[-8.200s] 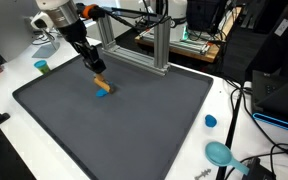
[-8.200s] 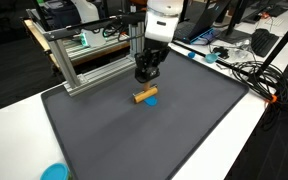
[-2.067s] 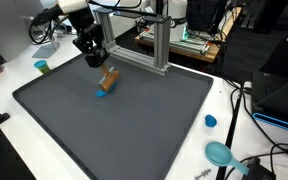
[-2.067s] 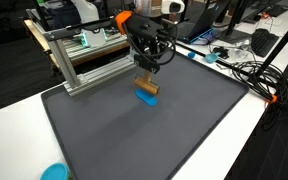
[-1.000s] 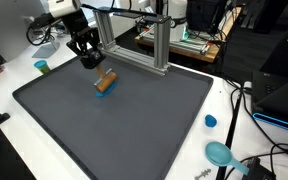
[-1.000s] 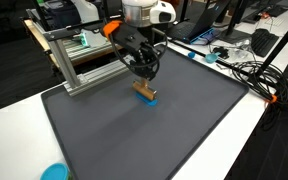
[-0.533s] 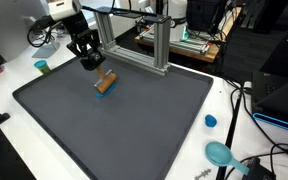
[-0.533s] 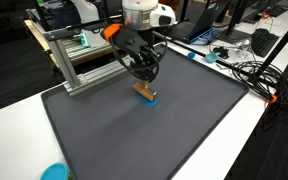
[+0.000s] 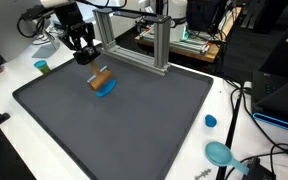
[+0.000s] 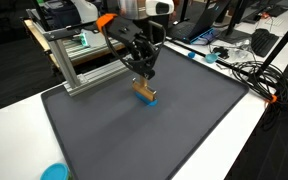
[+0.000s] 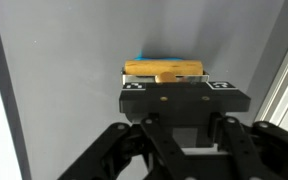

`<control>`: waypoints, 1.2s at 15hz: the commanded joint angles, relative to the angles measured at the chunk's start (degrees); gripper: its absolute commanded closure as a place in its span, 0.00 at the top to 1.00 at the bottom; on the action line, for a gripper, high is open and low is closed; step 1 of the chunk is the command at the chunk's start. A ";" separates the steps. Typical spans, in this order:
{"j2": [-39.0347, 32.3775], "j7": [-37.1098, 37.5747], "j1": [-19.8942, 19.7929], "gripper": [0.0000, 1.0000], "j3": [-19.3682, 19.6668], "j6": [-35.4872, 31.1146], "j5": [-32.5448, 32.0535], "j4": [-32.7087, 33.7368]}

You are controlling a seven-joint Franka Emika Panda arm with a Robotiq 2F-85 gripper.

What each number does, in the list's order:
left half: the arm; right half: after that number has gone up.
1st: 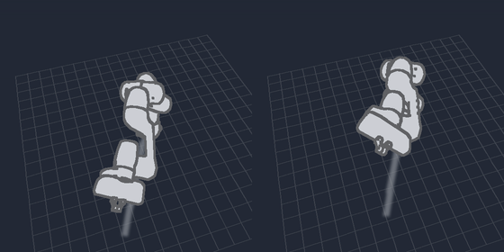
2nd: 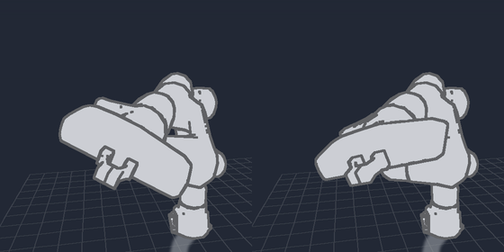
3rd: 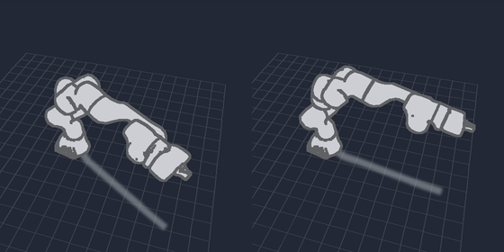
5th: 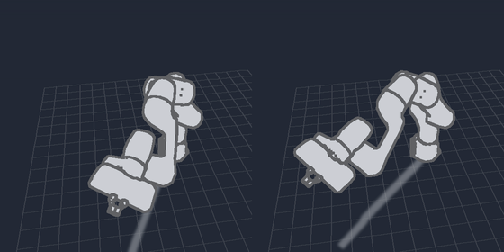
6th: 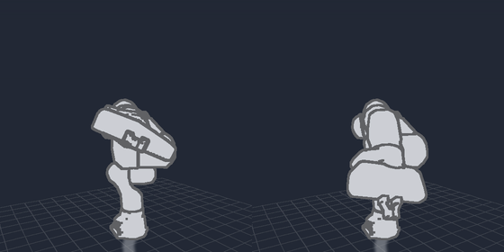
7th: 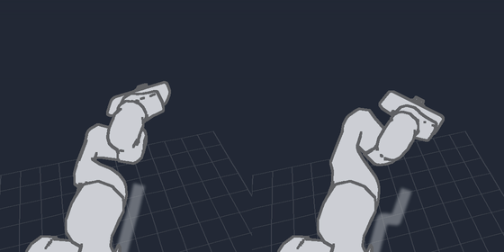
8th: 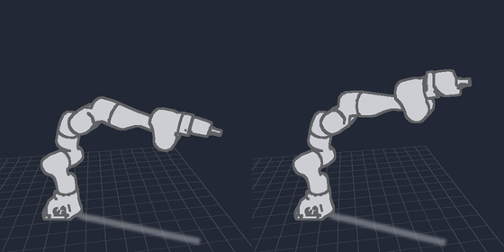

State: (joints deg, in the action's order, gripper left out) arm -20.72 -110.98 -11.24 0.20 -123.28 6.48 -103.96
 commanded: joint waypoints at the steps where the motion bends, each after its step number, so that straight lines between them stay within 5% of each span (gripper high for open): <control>1: 0.09 -1.80 -0.64 0.22 -0.07 0.14 0.58 -0.58; 14: -3.68 -0.56 -0.41 0.22 -0.02 -4.50 0.83 -1.61; 15: -2.24 -1.12 -0.67 0.47 -0.28 -1.85 1.16 -1.12; 18: -2.26 -1.04 -0.68 0.47 -0.25 -1.91 1.15 -1.12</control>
State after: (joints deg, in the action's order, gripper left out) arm -22.97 -112.08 -11.81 0.06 -125.32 7.71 -105.18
